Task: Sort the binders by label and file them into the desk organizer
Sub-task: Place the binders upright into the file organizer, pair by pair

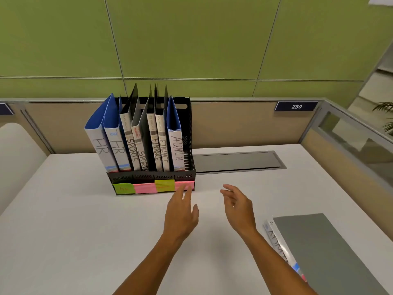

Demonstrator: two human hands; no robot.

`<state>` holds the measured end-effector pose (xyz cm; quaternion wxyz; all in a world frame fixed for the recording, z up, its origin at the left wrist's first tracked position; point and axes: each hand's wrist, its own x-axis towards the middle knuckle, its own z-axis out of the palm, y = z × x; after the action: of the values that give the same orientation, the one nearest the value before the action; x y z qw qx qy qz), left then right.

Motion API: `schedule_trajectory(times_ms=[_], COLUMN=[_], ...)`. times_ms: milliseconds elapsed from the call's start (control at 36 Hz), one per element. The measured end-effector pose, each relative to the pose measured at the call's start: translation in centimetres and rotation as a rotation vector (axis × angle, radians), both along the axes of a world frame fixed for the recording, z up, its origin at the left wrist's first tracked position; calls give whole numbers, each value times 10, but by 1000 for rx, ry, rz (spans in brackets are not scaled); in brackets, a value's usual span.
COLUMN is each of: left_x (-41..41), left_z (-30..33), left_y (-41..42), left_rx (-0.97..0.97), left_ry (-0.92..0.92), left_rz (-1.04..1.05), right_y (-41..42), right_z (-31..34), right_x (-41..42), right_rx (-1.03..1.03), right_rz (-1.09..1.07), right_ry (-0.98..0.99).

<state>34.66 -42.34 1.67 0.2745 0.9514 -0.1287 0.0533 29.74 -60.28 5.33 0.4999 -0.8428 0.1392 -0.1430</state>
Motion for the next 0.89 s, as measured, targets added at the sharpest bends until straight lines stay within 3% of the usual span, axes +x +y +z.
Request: schedule_trajectory(times_ms=[333, 528, 750, 889], left_x=[-92, -139, -184, -207], left_z=[-7, -14, -33, -43], left_y=[-80, -127, -187, -219], left_rx=[-115, -104, -101, -159], left_ry=[162, 272, 490, 572], left_rz=[-110, -148, -203, -226], right_y=[-103, -165, -224, -252], right_z=[-11, -35, -58, -73], right_x=[-124, -187, -232, -246], right_rx=[130, 117, -13, -196], right_rz=[-210, -321, -333, -276], right_ry=[-5, 117, 283, 465])
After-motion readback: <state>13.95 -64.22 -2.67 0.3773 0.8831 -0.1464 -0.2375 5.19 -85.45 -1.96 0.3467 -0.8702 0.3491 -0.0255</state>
